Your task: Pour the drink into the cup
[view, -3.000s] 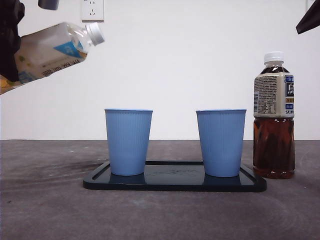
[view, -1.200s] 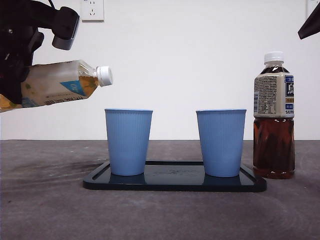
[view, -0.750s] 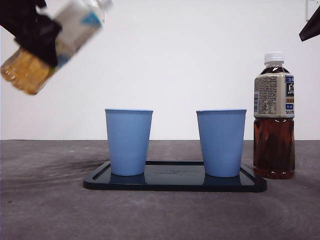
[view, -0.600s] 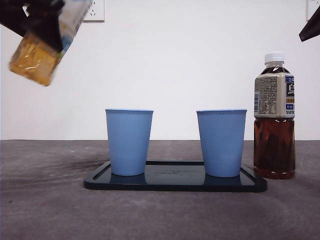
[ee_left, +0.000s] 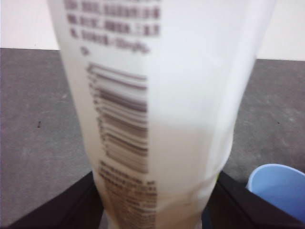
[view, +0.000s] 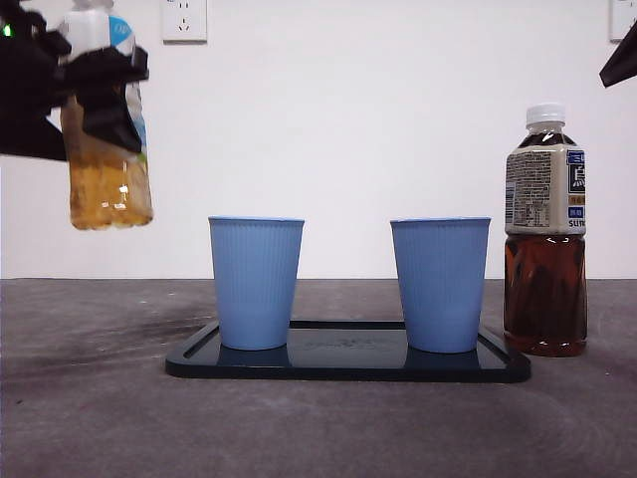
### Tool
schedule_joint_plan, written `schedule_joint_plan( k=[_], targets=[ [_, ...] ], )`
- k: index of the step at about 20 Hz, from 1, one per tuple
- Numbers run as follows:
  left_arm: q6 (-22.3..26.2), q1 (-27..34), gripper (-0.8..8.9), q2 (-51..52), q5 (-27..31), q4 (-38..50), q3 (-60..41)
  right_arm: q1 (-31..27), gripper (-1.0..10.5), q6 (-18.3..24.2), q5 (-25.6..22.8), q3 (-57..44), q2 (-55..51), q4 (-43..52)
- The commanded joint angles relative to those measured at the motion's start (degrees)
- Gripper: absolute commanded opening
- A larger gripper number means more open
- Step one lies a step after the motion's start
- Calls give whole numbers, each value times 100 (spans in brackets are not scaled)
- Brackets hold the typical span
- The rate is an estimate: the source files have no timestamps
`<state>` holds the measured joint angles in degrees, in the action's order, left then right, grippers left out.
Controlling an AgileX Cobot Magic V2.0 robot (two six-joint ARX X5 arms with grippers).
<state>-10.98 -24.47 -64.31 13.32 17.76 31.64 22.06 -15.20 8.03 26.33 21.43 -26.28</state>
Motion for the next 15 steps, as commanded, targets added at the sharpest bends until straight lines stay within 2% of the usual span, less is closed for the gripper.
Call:
schedule_joint_plan(
  k=[1, 8, 15],
  targets=[
    [-26, -15, 239, -343, 9, 682, -114, 31, 412, 52, -59, 83, 4, 52],
    [133, 13, 239, -1668, 7, 1786, -192, 31, 412, 52, -63, 83, 4, 52],
    [302, 13, 240, -2253, 7, 2092, -192, 31, 412, 61, -195, 83, 4, 52]
  ],
)
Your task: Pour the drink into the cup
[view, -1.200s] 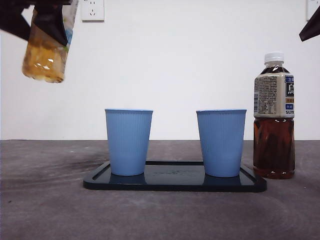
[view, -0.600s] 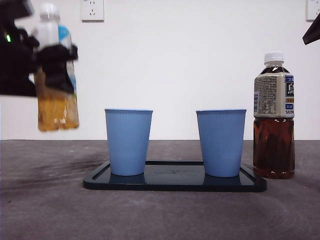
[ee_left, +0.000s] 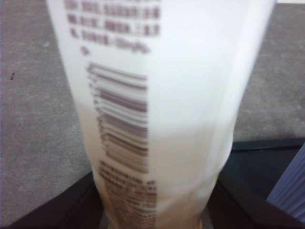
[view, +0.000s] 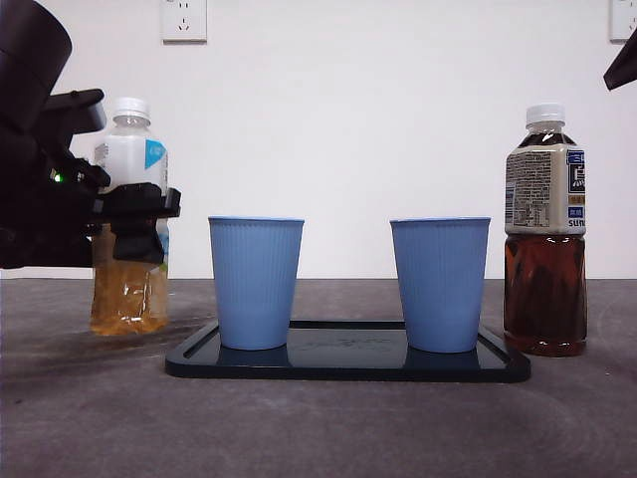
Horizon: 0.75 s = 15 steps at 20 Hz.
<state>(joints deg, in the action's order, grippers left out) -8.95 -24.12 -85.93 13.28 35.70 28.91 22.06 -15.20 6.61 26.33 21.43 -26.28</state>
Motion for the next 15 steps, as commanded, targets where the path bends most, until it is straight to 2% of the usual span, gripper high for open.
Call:
schedule_joint_plan(
  k=[1, 7, 9, 10, 14, 15],
  targets=[
    [98, -22, 240, -142, 11, 313, 81, 31, 412, 63, -63, 83, 4, 52],
    [90, -22, 262, -247, 11, 243, 81, 31, 412, 63, -63, 83, 4, 52],
    [66, -24, 382, -247, 11, 151, 81, 31, 412, 63, -63, 83, 4, 52],
    [66, -24, 412, -247, 11, 70, 81, 31, 412, 66, -63, 83, 4, 52],
    [46, -26, 417, -236, 11, -313, 81, 31, 412, 66, -61, 83, 4, 52],
    [46, -26, 443, -223, 11, -365, 81, 31, 412, 66, -61, 83, 4, 55]
  ],
)
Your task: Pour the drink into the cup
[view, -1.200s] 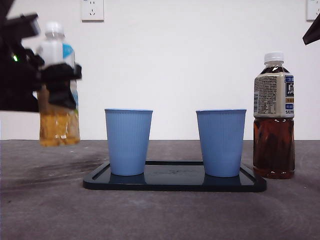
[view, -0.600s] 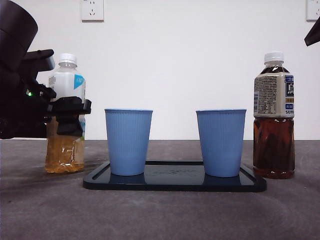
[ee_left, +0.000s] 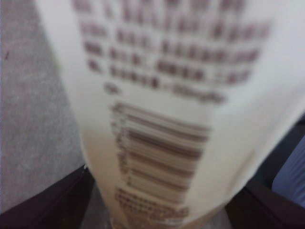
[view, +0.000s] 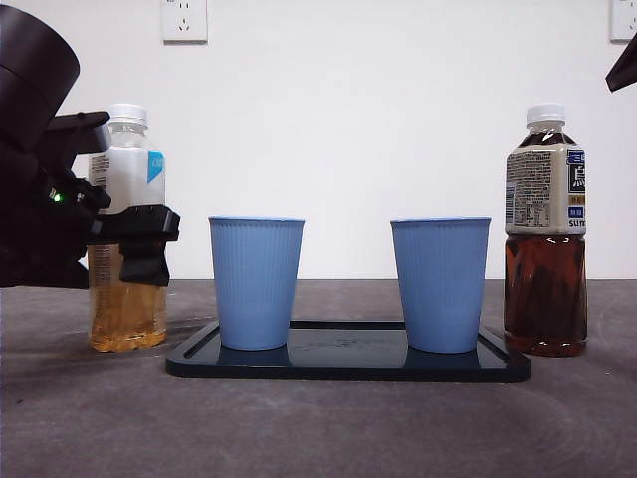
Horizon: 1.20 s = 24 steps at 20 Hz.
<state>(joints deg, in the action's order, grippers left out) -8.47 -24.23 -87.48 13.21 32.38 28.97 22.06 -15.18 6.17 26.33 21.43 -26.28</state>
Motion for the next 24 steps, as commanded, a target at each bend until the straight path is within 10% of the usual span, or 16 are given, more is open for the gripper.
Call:
schedule_joint_plan(
  k=[1, 17, 24],
  targets=[
    [-2, -15, 487, -31, 17, -122, 74, 31, 412, 63, -20, 83, 4, 55],
    [-492, -247, 479, 3633, -553, -4459, 297, 31, 412, -374, 2, 83, 15, 24],
    [-686, -404, 105, 4728, -1049, -5316, 431, 31, 256, -391, 153, 83, 15, -149]
  ],
)
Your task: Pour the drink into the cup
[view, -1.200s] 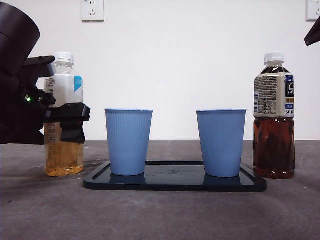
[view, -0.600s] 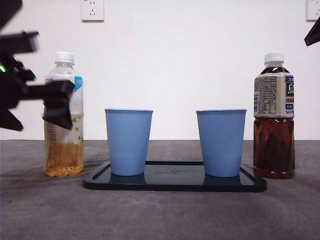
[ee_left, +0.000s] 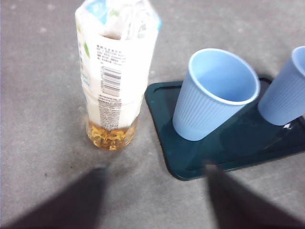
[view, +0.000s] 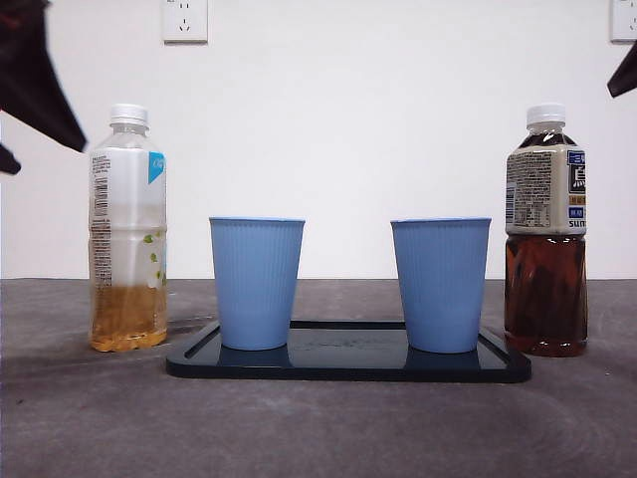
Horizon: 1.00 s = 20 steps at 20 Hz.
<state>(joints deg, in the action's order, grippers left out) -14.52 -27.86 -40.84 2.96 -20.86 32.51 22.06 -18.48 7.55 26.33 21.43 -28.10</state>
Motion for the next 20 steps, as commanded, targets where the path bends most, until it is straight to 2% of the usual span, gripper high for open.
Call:
schedule_joint_plan(
  k=[1, 2, 3, 19, 20],
  targets=[
    [-125, -42, 30, 144, -24, -28, 76, 31, 157, -61, 15, 83, 15, 33],
    [-122, -42, 6, 205, -24, -66, 76, 31, 30, -59, 13, 83, 15, 33],
    [-122, -42, 6, 249, -24, -90, 76, 31, 8, -59, 13, 83, 15, 33],
    [-114, -39, 6, 374, -24, -50, 76, 31, 8, -57, -9, 83, 13, 275],
    [4, -24, 6, 476, -15, -94, 76, 31, 8, -57, -9, 83, 13, 275]
  ],
)
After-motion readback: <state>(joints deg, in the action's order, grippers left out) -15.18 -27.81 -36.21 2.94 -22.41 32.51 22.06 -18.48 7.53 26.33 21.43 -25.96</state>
